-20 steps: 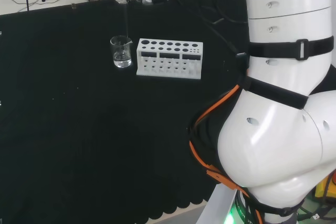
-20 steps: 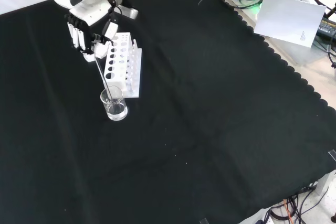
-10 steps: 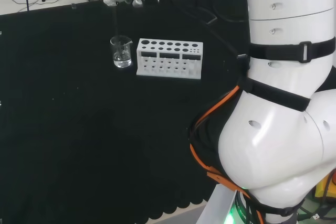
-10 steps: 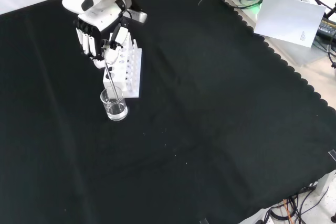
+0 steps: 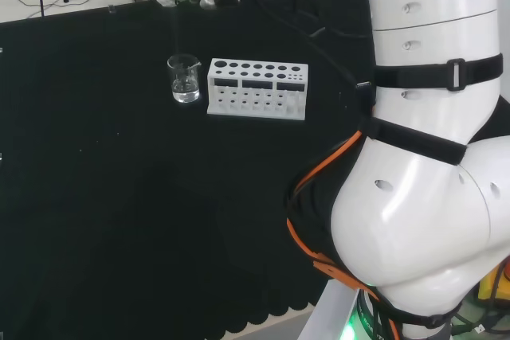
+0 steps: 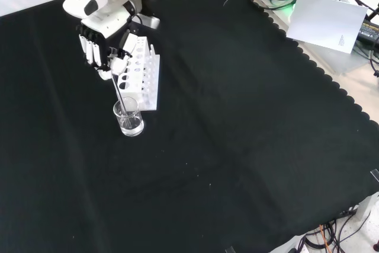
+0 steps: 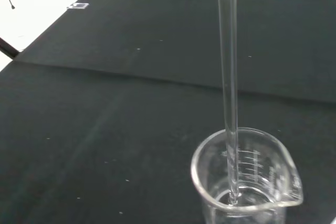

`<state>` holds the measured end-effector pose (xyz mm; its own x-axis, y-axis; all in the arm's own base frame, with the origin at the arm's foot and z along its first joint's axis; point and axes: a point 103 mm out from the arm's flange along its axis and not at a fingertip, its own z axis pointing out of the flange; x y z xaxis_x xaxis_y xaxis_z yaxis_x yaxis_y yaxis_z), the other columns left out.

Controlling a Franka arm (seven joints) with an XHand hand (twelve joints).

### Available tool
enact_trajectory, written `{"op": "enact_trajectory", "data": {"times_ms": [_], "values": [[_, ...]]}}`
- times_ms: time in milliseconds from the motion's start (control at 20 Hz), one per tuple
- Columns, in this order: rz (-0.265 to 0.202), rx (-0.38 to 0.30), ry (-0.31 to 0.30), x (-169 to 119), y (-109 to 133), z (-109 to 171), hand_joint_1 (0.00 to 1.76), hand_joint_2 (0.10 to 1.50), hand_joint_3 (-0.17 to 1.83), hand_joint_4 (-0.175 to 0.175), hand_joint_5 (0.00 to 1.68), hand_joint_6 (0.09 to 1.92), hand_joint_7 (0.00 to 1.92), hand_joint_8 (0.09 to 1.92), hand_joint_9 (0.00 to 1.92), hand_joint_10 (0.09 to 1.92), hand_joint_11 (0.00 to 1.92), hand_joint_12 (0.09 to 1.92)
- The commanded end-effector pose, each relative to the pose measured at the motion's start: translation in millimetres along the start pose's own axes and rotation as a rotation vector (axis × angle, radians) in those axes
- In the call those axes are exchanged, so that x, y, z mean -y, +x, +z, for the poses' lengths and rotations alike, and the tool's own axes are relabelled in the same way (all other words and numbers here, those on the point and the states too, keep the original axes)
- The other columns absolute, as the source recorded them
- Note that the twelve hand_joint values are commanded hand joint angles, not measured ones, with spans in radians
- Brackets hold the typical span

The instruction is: Stir in the beaker to the left of the white test tube rack with the glass rod.

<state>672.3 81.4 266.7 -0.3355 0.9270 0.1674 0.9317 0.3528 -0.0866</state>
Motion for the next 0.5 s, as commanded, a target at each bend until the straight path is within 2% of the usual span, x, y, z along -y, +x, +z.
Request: {"op": "enact_trajectory", "data": {"times_ms": [50, 250, 500], "values": [[0.035, -0.003, -0.002, 10, -20, -2, 1.31, 1.10, -0.17, -0.175, 1.34, 0.09, 1.22, 0.95, 1.72, 0.69, 1.31, 0.82], [0.040, -0.003, 0.000, 18, -22, -3, 1.31, 1.10, -0.17, -0.175, 1.34, 0.09, 1.22, 0.95, 1.72, 0.69, 1.31, 0.82], [0.018, 0.007, 0.003, 22, -6, -1, 1.31, 1.10, -0.17, -0.175, 1.34, 0.09, 1.22, 0.95, 1.72, 0.69, 1.31, 0.82]]}}
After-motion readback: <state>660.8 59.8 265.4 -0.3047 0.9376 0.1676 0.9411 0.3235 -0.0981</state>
